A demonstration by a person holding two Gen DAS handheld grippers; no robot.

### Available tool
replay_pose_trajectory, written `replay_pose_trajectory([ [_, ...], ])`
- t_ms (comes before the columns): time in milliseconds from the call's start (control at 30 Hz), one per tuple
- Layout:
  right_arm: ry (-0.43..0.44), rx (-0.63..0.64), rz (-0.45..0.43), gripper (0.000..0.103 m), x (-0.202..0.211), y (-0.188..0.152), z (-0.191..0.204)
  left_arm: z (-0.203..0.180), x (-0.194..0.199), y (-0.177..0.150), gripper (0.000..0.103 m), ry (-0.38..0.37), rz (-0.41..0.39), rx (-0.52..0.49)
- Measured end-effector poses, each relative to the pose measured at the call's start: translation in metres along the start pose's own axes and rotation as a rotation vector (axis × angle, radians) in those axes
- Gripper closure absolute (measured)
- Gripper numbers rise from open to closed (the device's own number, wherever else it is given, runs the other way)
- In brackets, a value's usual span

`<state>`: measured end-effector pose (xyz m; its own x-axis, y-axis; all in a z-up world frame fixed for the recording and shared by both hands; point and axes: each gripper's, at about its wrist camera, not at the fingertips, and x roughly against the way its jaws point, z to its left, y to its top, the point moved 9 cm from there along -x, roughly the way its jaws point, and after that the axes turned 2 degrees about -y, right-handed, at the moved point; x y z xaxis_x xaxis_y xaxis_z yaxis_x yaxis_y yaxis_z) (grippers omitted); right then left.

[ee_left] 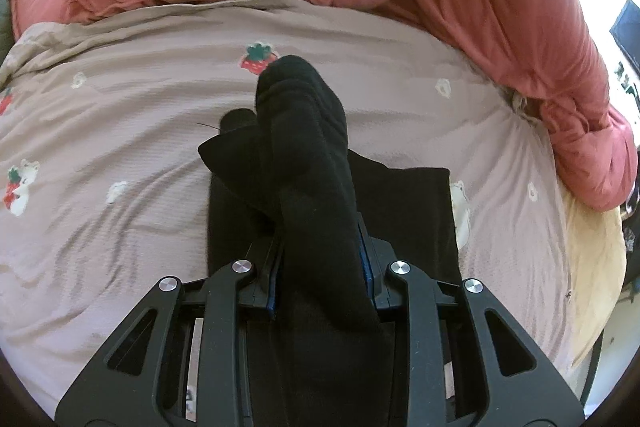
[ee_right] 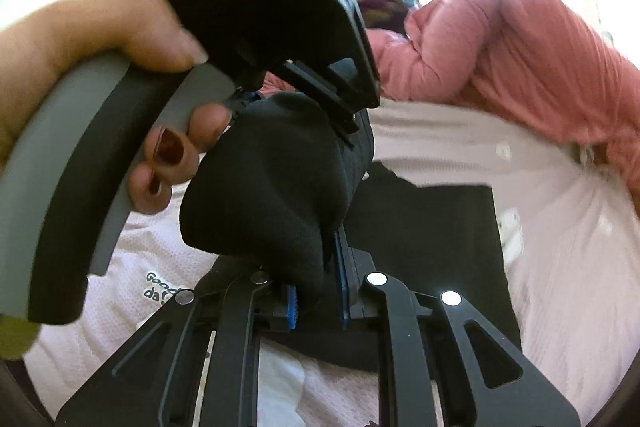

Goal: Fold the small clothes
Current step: 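Grasp the shirt's side edge with both tools and fold it over the shirt, then open the left tool and pull it back while the right tool holds the fold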

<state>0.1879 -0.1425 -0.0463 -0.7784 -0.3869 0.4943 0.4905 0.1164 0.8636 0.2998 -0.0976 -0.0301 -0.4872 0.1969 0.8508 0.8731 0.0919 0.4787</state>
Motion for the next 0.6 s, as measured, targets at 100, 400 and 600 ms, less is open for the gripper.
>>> replay_pose_trajectory([
  [100,0.021,-0.058,0.017,0.09,-0.001,-0.004,-0.012,-0.012,-0.008,-0.003,0.082,0.008,0.012,-0.024],
  [400,0.06,-0.177,0.068,0.09,-0.005,-0.017,-0.037,-0.037,-0.022,-0.013,0.078,-0.007,0.017,-0.062],
  [600,0.058,-0.245,0.107,0.09,-0.001,-0.028,-0.046,-0.046,-0.015,-0.015,0.048,-0.193,-0.004,0.001],
])
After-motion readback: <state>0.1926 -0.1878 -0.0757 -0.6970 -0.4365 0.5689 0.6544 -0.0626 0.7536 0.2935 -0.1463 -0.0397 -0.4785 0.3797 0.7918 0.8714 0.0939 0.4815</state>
